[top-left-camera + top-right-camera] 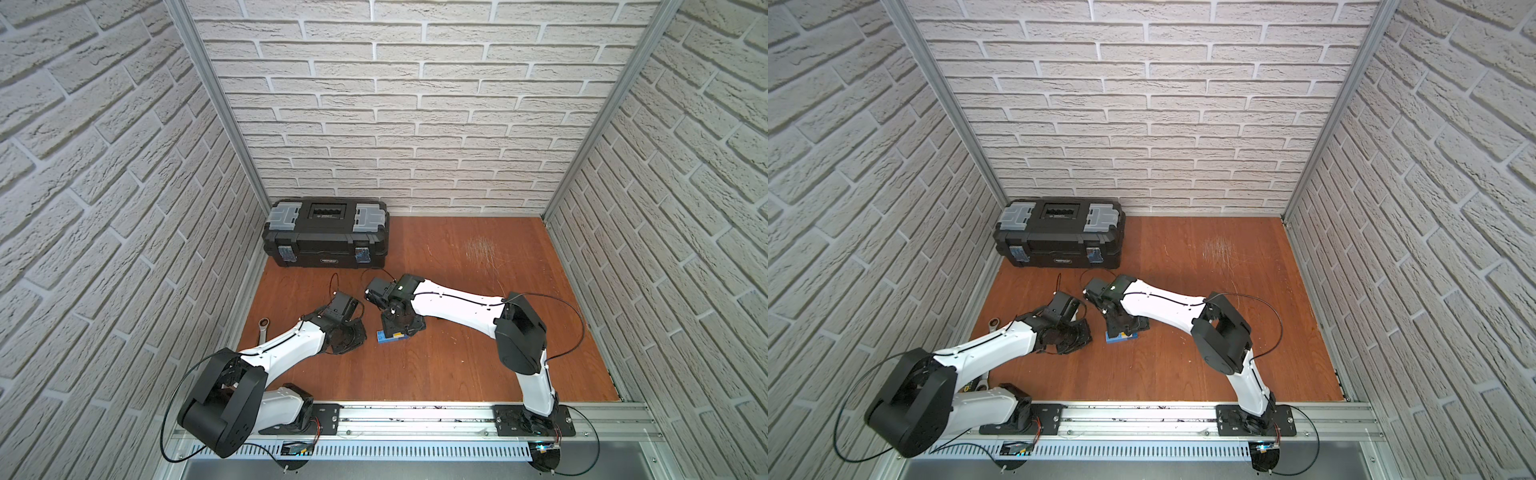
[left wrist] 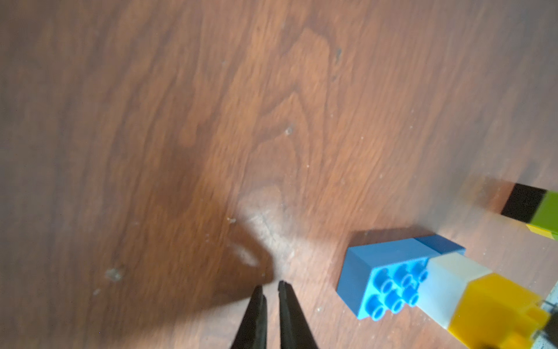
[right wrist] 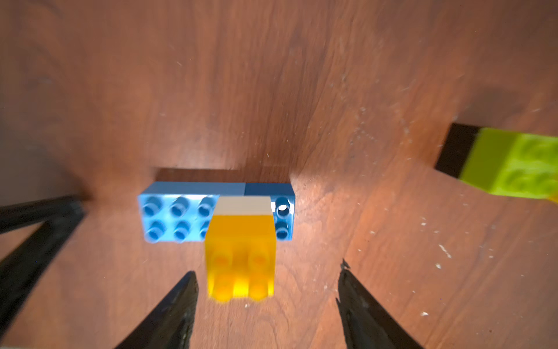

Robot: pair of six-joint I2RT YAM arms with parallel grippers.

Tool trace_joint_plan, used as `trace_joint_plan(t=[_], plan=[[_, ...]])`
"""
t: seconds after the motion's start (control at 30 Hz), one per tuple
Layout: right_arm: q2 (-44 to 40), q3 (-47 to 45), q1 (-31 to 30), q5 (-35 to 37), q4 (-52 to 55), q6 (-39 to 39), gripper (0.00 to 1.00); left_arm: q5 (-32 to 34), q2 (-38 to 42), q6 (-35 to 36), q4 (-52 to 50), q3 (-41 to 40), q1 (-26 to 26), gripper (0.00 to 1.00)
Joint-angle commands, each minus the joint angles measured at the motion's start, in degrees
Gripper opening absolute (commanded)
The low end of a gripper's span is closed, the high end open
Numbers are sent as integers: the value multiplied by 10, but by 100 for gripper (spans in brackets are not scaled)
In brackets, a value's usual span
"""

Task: Assemble the number 4 with lego
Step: Assemble the lego brick with the lego brick, then adjust the lego brick at the center of the board.

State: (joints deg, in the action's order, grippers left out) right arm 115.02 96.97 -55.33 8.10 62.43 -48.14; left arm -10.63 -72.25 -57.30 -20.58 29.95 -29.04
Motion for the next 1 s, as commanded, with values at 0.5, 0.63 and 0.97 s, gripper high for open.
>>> trace_joint_plan(t=[0.5, 0.63, 0.97], plan=[[-192, -178, 227, 27, -21, 93, 71, -19, -53, -18, 68, 37, -43, 13], [-153, -171, 250, 34, -13, 116, 70, -18, -65, -25, 77, 40, -53, 13], [-113, -185, 224, -34, -81, 145, 67, -21, -93, -24, 101, 53, -57, 13]])
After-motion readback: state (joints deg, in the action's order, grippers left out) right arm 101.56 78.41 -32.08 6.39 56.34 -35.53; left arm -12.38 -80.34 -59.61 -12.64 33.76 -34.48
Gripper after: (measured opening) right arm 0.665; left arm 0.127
